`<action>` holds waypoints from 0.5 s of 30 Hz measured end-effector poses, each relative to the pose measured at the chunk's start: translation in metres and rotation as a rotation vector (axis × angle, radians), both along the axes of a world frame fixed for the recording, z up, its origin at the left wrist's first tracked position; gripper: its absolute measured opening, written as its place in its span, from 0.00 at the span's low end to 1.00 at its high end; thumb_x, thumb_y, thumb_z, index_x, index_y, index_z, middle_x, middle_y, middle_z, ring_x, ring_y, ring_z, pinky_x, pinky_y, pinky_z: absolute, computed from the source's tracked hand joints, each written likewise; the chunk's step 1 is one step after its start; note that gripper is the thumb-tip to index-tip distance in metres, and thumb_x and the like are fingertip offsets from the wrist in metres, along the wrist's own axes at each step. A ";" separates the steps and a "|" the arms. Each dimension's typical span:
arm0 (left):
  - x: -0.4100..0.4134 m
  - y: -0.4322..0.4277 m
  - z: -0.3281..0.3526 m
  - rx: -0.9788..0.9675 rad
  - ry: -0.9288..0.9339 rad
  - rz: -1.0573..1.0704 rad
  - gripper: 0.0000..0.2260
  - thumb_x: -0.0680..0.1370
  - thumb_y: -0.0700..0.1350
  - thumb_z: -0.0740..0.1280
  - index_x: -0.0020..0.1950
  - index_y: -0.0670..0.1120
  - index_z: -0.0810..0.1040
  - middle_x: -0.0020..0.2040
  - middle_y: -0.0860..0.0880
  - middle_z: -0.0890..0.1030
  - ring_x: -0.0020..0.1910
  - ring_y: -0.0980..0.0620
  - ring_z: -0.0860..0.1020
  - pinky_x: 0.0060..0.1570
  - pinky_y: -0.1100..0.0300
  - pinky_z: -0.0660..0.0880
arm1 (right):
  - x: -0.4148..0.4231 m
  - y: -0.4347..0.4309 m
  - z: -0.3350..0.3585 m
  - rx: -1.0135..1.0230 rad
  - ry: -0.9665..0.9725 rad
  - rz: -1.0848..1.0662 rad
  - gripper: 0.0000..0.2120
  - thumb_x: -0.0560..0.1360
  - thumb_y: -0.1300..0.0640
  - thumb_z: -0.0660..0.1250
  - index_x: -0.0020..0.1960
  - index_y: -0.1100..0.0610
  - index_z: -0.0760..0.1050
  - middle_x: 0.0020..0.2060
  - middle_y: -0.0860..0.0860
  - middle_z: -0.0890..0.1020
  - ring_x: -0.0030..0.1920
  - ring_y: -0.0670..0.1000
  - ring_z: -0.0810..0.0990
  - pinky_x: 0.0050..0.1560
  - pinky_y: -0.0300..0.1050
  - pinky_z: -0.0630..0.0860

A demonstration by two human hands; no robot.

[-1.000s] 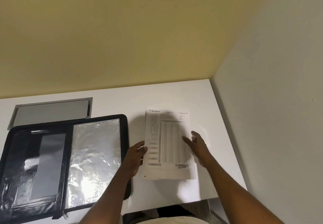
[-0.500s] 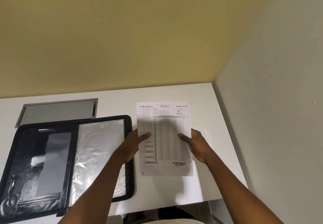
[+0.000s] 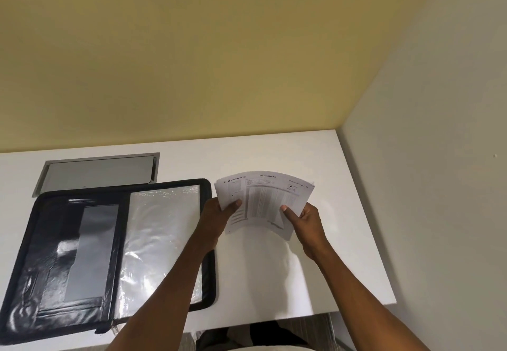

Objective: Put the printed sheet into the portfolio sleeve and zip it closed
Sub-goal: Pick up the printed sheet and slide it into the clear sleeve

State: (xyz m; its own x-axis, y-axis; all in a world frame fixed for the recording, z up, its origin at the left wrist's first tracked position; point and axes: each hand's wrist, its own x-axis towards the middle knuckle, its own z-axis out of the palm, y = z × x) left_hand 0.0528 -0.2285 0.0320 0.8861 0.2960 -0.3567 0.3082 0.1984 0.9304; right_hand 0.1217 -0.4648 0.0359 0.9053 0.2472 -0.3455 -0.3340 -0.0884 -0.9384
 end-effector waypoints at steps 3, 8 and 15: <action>-0.002 -0.003 -0.001 -0.003 0.020 0.000 0.12 0.79 0.41 0.73 0.62 0.43 0.83 0.56 0.43 0.87 0.58 0.43 0.85 0.63 0.41 0.79 | -0.004 -0.002 -0.003 -0.016 0.020 0.011 0.14 0.78 0.55 0.74 0.62 0.49 0.82 0.54 0.46 0.88 0.56 0.49 0.86 0.51 0.41 0.83; -0.010 -0.014 -0.002 -0.020 -0.001 0.000 0.14 0.77 0.39 0.75 0.60 0.51 0.82 0.57 0.45 0.87 0.60 0.45 0.83 0.61 0.48 0.80 | -0.010 0.000 -0.004 -0.020 0.024 0.011 0.13 0.74 0.55 0.77 0.57 0.44 0.82 0.53 0.47 0.88 0.54 0.49 0.87 0.53 0.47 0.84; -0.016 -0.019 -0.005 0.013 -0.025 0.022 0.14 0.76 0.41 0.76 0.56 0.59 0.85 0.56 0.50 0.87 0.57 0.50 0.84 0.57 0.55 0.82 | -0.012 -0.003 -0.003 -0.031 0.029 0.005 0.13 0.74 0.57 0.78 0.54 0.43 0.84 0.52 0.49 0.88 0.53 0.51 0.87 0.57 0.55 0.84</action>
